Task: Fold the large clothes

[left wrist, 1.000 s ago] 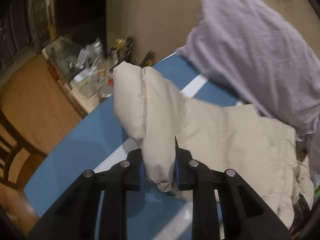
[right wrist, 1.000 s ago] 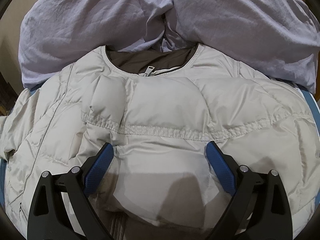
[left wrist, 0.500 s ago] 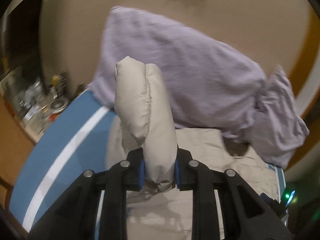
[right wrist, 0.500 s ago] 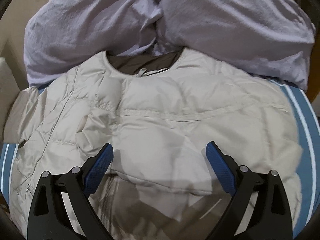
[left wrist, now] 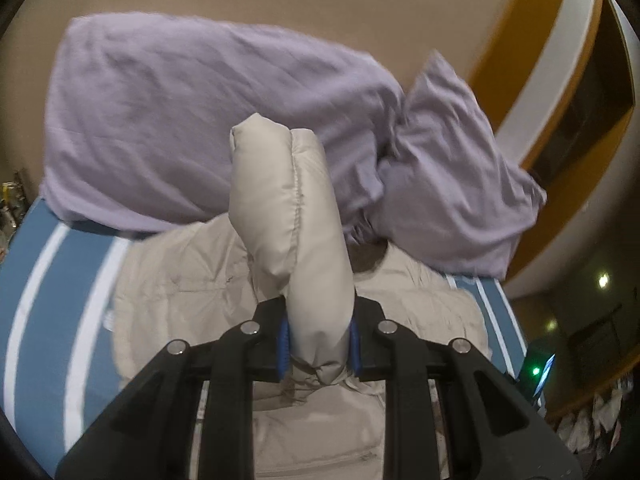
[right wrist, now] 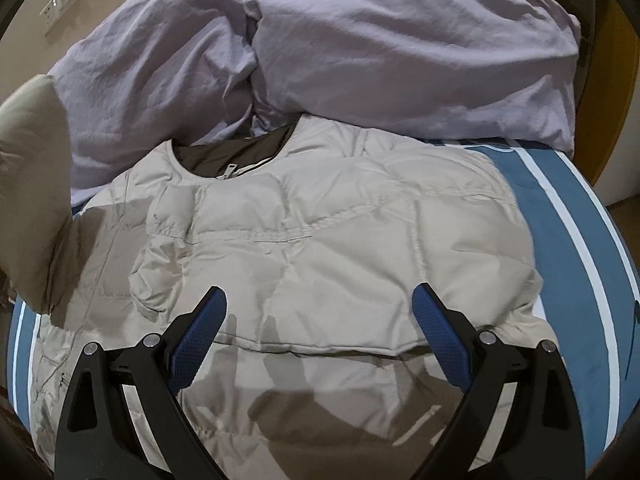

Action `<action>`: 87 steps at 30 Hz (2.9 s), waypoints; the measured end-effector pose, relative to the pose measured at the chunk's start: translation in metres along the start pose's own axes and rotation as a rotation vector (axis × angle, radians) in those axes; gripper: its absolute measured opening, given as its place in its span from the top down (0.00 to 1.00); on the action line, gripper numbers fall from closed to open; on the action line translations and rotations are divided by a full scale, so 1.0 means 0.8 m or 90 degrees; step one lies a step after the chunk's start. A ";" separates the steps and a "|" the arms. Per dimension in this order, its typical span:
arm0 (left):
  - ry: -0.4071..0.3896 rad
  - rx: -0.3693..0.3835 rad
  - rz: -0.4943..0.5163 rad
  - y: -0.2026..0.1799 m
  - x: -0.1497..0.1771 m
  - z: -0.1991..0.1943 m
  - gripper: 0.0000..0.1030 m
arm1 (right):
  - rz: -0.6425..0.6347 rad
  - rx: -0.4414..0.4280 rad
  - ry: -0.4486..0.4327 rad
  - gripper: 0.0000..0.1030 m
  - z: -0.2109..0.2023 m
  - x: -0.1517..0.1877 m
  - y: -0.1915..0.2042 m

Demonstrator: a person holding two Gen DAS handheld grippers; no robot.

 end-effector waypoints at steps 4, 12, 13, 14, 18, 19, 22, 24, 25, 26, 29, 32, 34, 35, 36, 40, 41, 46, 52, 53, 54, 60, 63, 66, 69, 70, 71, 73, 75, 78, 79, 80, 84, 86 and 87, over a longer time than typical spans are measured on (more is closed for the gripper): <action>0.046 0.003 0.017 -0.017 0.024 0.040 0.78 | -0.002 0.010 -0.007 0.07 -0.003 -0.001 -0.008; 0.145 -0.019 0.068 -0.038 0.085 0.107 0.78 | 0.006 0.013 -0.010 0.07 -0.003 0.001 -0.014; 0.157 -0.022 0.073 -0.040 0.094 0.113 0.77 | 0.007 0.014 -0.010 0.07 -0.003 0.002 -0.014; 0.164 -0.024 0.075 -0.041 0.099 0.116 0.76 | 0.008 0.014 -0.009 0.07 -0.002 0.003 -0.015; 0.180 -0.024 0.079 -0.045 0.109 0.120 0.68 | 0.010 0.015 -0.009 0.07 -0.003 0.003 -0.014; 0.179 -0.019 0.078 -0.046 0.109 0.118 0.64 | 0.011 0.015 -0.009 0.07 -0.004 0.003 -0.014; 0.171 -0.012 0.087 -0.055 0.106 0.114 0.57 | 0.015 0.015 -0.009 0.07 -0.004 0.003 -0.014; 0.161 -0.018 0.101 -0.060 0.102 0.110 0.53 | 0.017 0.015 -0.010 0.07 -0.005 0.003 -0.015; 0.157 -0.020 0.104 -0.062 0.100 0.108 0.52 | 0.019 0.014 -0.010 0.07 -0.006 0.003 -0.015; 0.154 -0.022 0.106 -0.061 0.099 0.106 0.52 | 0.018 0.013 -0.011 0.07 -0.007 0.003 -0.016; 0.151 -0.033 0.103 -0.057 0.095 0.106 0.51 | 0.018 0.013 -0.013 0.07 -0.008 0.004 -0.018; 0.148 -0.051 0.096 -0.048 0.092 0.109 0.51 | 0.020 0.013 -0.014 0.07 -0.011 0.004 -0.021; 0.145 -0.063 0.091 -0.041 0.090 0.113 0.51 | 0.021 0.014 -0.015 0.07 -0.012 0.005 -0.023; 0.146 -0.067 0.087 -0.037 0.090 0.116 0.51 | 0.020 0.014 -0.015 0.07 -0.012 0.006 -0.024; 0.146 -0.071 0.084 -0.035 0.090 0.119 0.51 | 0.020 0.015 -0.014 0.07 -0.012 0.006 -0.025; 0.162 -0.085 0.079 -0.028 0.100 0.139 0.51 | 0.018 0.017 -0.013 0.07 -0.011 0.008 -0.027; 0.169 -0.086 0.078 -0.028 0.104 0.145 0.51 | 0.018 0.017 -0.012 0.07 -0.011 0.008 -0.028; 0.185 -0.104 0.092 -0.033 0.123 0.170 0.47 | 0.015 0.020 -0.012 0.07 -0.008 0.008 -0.030; 0.200 -0.117 0.108 -0.029 0.141 0.192 0.47 | 0.014 0.026 -0.003 0.07 0.004 0.008 -0.030; 0.203 -0.118 0.110 -0.027 0.144 0.195 0.47 | 0.014 0.026 0.000 0.07 0.006 0.008 -0.030; 0.205 -0.118 0.111 -0.026 0.145 0.197 0.47 | 0.013 0.026 0.002 0.07 0.008 0.008 -0.029; 0.210 -0.131 0.122 -0.022 0.151 0.209 0.46 | 0.011 0.032 0.015 0.07 0.018 0.013 -0.028; 0.209 -0.133 0.126 -0.021 0.151 0.211 0.46 | 0.011 0.034 0.018 0.07 0.018 0.013 -0.027; 0.203 -0.126 0.132 -0.023 0.148 0.203 0.46 | 0.013 0.032 0.019 0.07 0.017 0.012 -0.026; 0.193 -0.116 0.121 -0.023 0.146 0.186 0.43 | 0.015 0.029 0.019 0.07 0.013 0.014 -0.025; 0.187 -0.116 0.114 -0.020 0.146 0.177 0.41 | 0.014 0.028 0.021 0.07 0.011 0.016 -0.025; 0.183 -0.119 0.110 -0.018 0.146 0.170 0.40 | 0.013 0.028 0.022 0.07 0.009 0.017 -0.024; 0.172 -0.123 0.102 -0.012 0.148 0.153 0.38 | 0.010 0.026 0.025 0.07 0.004 0.022 -0.023; 0.161 -0.128 0.094 -0.005 0.151 0.131 0.35 | 0.009 0.024 0.028 0.07 -0.002 0.028 -0.022; 0.141 -0.144 0.084 0.012 0.155 0.095 0.31 | 0.004 0.020 0.030 0.07 -0.013 0.039 -0.025; 0.134 -0.150 0.078 0.020 0.158 0.080 0.28 | 0.001 0.019 0.030 0.07 -0.019 0.044 -0.027; 0.127 -0.155 0.071 0.028 0.162 0.065 0.27 | -0.001 0.018 0.031 0.07 -0.024 0.047 -0.029; 0.106 -0.182 0.050 0.060 0.182 0.007 0.22 | -0.010 0.013 0.033 0.07 -0.047 0.068 -0.047; 0.097 -0.199 0.036 0.078 0.196 -0.025 0.21 | -0.012 0.008 0.037 0.07 -0.057 0.082 -0.062; 0.094 -0.207 0.028 0.087 0.203 -0.039 0.21 | -0.011 0.007 0.040 0.07 -0.061 0.087 -0.069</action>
Point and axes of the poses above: each gripper's, at about its wrist camera, not at the fingertips, and z roughly the way its jaws point, y to its left, x to its underside, the point moved 8 cm from there along z, roughly the way its jaws point, and after that the axes turned 7 degrees about x, right-handed, at the moved point
